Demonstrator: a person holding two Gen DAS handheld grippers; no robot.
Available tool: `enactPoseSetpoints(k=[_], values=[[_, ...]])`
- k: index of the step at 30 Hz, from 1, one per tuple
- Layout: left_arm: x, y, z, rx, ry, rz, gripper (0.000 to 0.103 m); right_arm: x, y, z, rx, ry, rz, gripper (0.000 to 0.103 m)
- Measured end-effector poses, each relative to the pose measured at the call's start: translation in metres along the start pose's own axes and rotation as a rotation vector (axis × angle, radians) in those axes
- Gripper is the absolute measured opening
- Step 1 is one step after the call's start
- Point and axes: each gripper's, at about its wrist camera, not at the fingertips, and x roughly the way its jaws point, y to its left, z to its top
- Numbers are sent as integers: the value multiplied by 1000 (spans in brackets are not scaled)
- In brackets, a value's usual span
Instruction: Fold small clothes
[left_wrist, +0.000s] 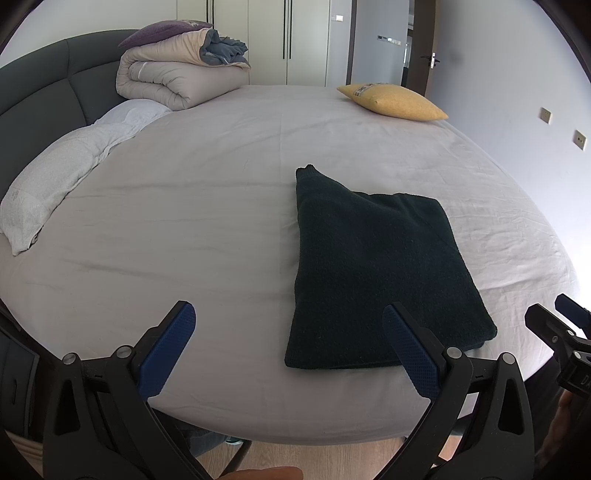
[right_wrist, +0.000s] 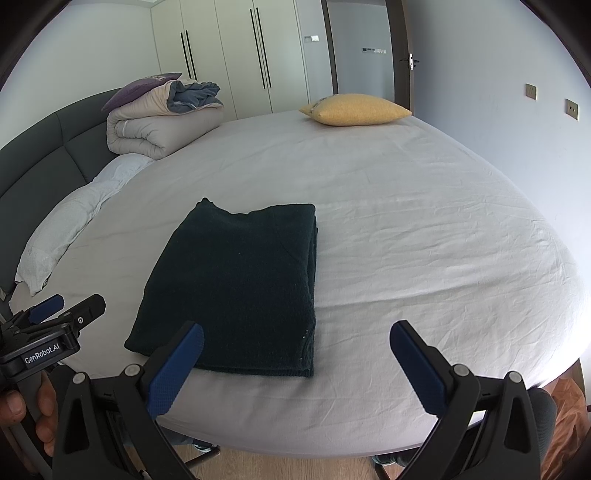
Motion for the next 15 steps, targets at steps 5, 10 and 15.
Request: enactPoseSetpoints(k=[5, 10, 15], values=[[2, 1, 0, 2, 2, -3, 103, 1, -1, 0, 0, 3, 1, 103], [3, 0, -2, 3, 5, -5, 103, 0, 0, -1, 1, 3, 2, 103], [4, 0, -3, 6, 7, -7, 103, 0, 0, -1, 2, 5, 3, 103]])
